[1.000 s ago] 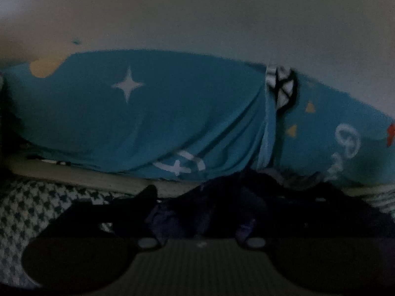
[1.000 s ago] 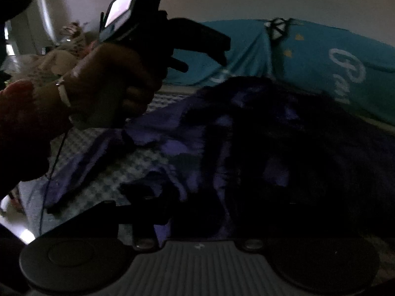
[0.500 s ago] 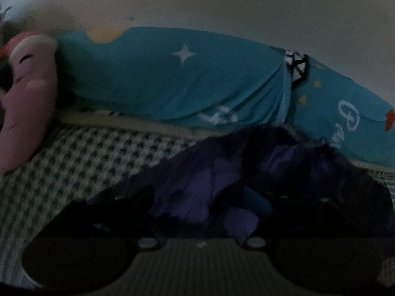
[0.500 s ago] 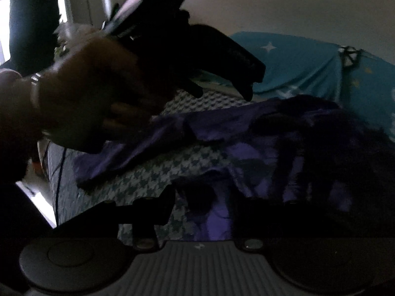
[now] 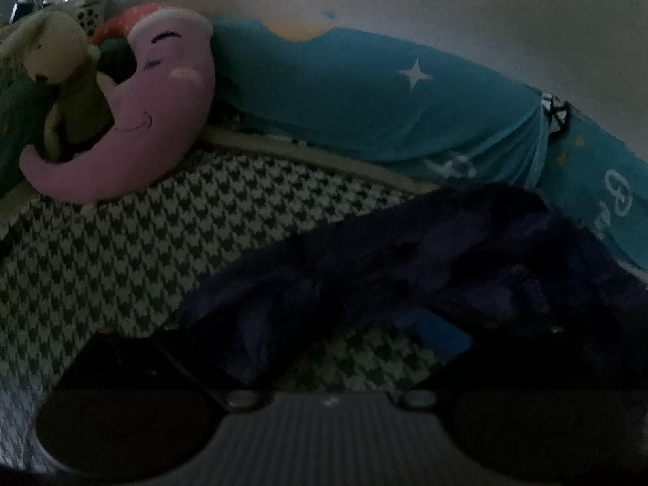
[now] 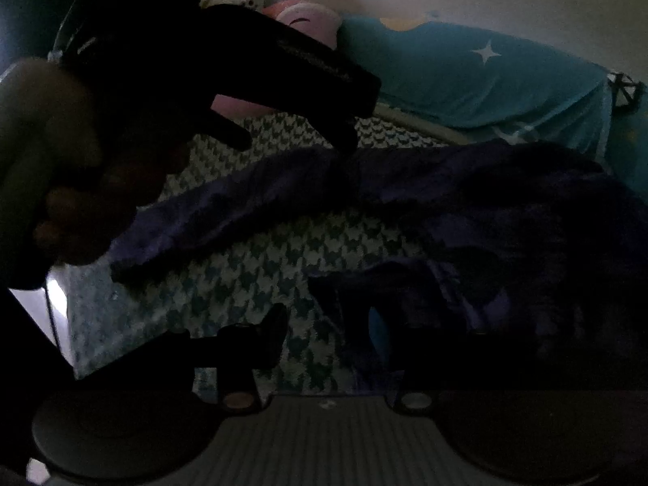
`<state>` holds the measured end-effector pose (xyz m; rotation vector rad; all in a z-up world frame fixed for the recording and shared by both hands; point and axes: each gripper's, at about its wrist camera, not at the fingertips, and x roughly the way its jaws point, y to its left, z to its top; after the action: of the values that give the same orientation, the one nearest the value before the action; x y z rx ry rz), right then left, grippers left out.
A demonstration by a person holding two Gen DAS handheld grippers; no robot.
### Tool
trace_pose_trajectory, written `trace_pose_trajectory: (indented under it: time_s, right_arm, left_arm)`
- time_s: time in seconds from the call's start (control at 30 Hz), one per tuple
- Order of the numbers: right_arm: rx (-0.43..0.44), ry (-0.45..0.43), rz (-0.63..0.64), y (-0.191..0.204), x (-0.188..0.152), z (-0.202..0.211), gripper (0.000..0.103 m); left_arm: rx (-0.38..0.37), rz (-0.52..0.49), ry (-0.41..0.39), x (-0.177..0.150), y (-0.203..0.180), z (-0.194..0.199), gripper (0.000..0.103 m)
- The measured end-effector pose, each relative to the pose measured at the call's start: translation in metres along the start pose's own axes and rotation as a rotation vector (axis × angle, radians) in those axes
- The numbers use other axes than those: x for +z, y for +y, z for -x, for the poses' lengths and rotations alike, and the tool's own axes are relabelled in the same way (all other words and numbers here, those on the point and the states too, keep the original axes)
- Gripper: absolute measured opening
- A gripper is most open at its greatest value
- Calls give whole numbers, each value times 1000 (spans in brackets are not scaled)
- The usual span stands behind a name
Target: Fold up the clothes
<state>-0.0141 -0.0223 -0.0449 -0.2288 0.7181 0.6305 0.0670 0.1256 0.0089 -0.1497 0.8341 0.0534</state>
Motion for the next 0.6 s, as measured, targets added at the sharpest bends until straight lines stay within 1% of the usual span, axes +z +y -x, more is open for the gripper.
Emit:
trace_pose_trajectory:
  time_s: [0.17, 0.2, 0.27, 0.37, 0.4, 0.47, 0.5, 0.53, 0.57, 0.6]
  right_arm:
    - [-61, 28, 34, 5, -5, -16, 46]
    - [-73, 32, 49, 7, -7, -18, 46]
    - [-97, 25, 68, 8, -9, -22, 45]
    - [-109, 13, 44, 3, -9, -26, 43]
    - [-113, 9, 34, 1, -9, -26, 41]
    - [-124, 2, 16, -3, -8, -28, 26]
    - [-125, -1, 8, -5, -8, -27, 22]
    - [-126, -4, 1, -6, -7, -27, 16]
    - [-127, -5, -6, -7, -7, -26, 13]
    - [-125, -7, -10, -8, -6, -24, 12]
  left_arm:
    - [-8, 40, 24, -1, 11, -6, 101]
    - [-15, 51, 25, -1, 14, -6, 102]
    - [-21, 64, 25, -1, 19, -5, 103]
    - [-18, 76, 22, -1, 26, -4, 103]
    - [-18, 81, 24, -1, 28, -3, 103]
    - [-19, 95, 29, 0, 33, -4, 103]
    - [-21, 102, 30, 0, 35, -4, 103]
    - [-21, 109, 30, 1, 37, -4, 103]
    - [-21, 114, 28, 1, 39, -3, 103]
    - [-21, 117, 26, 2, 40, -3, 103]
